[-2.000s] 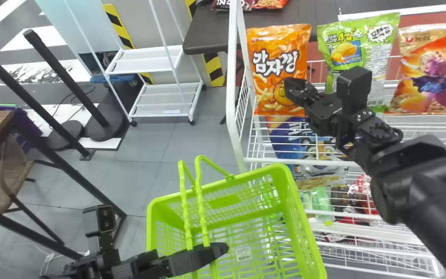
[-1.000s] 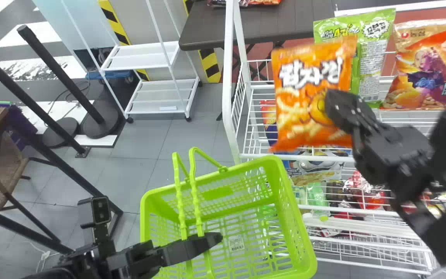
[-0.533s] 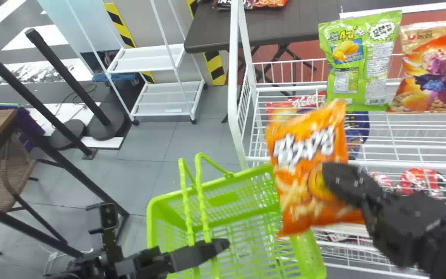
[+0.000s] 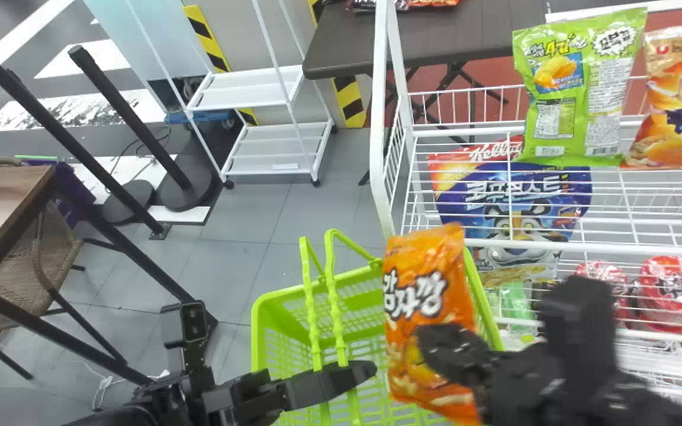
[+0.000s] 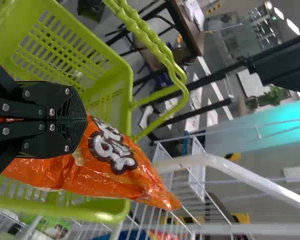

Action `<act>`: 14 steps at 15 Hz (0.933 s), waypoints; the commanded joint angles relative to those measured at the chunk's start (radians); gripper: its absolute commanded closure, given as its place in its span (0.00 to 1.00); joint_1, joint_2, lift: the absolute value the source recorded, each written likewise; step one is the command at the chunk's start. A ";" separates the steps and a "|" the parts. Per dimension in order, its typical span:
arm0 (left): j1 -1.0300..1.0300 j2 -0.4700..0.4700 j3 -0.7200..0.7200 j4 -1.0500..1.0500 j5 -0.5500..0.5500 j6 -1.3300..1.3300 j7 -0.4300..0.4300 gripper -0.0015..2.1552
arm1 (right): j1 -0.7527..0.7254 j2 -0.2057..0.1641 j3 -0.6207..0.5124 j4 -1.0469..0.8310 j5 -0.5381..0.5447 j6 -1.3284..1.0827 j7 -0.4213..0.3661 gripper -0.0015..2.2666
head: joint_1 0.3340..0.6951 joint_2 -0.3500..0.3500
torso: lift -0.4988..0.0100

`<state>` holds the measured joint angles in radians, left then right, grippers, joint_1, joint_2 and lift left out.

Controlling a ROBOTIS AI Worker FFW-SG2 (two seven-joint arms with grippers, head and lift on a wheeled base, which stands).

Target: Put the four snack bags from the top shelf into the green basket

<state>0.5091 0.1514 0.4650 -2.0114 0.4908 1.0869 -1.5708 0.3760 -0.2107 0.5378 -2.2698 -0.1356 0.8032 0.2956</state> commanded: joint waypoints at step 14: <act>0.006 0.014 0.000 -0.004 0.005 0.002 -0.010 1.00 | -0.085 0.062 -0.257 0.001 -0.024 0.101 -0.046 0.02 | 1.00 1.00 | 0.98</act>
<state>0.5168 0.1636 0.4648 -2.0157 0.4947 1.0885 -1.5708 0.2929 -0.1554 0.3806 -2.2702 -0.1586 1.0005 0.2547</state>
